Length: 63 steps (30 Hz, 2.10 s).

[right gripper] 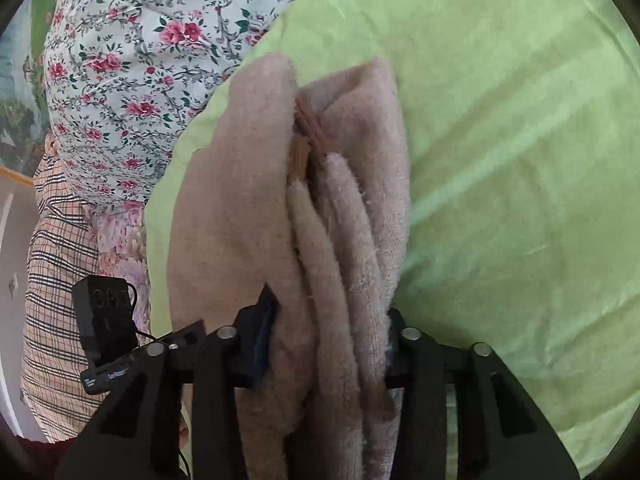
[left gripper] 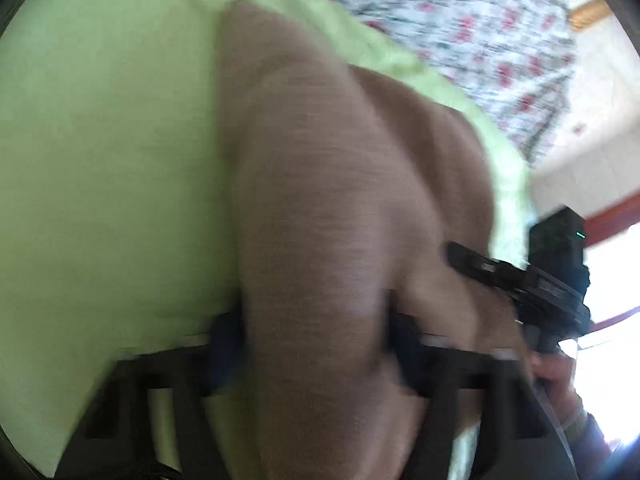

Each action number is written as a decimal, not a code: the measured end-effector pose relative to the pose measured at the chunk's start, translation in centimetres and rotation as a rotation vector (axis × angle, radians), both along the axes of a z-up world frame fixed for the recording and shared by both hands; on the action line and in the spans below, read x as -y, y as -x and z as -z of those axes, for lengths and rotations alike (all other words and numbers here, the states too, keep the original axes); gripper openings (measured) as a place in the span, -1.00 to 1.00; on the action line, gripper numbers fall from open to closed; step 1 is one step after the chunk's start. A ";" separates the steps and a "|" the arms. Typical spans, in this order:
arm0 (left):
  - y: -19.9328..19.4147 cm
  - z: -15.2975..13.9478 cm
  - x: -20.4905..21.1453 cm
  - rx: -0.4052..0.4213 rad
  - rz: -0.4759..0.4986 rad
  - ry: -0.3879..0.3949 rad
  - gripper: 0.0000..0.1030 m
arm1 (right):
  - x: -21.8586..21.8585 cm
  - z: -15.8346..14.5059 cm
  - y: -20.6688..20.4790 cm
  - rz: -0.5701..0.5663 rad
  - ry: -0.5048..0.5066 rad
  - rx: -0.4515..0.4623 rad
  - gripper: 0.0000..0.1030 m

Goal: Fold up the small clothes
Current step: 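Fold the sweater in half lengthwise with both grippers, lifting the edge over, then lay the folded sweater down and open both grippers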

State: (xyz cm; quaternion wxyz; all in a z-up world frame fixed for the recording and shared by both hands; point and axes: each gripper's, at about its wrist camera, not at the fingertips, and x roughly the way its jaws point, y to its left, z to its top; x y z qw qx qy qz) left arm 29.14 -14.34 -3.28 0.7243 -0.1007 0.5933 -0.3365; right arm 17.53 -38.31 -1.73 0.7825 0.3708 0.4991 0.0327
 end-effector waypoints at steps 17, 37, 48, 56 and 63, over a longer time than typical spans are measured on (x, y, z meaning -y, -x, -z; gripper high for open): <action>7.7 -8.5 -19.7 0.168 -0.180 -0.031 -0.25 | -18.6 -5.2 -1.1 -0.313 -0.072 0.159 -0.38; 6.7 -6.0 -30.1 0.096 -0.354 -0.101 0.40 | -21.4 -5.3 -3.0 -0.279 0.151 0.109 0.24; 4.7 -6.8 -28.4 0.144 -0.365 -0.174 0.23 | -23.4 -8.2 -7.8 -0.305 0.236 0.203 -0.85; 4.8 -5.3 -25.4 0.147 -0.291 -0.285 0.26 | -22.0 -1.7 -8.6 -0.300 0.287 -0.021 -0.84; 8.8 -8.4 -26.7 0.194 -0.272 -0.301 0.26 | -20.6 -6.7 -3.7 -0.215 0.187 0.083 -0.62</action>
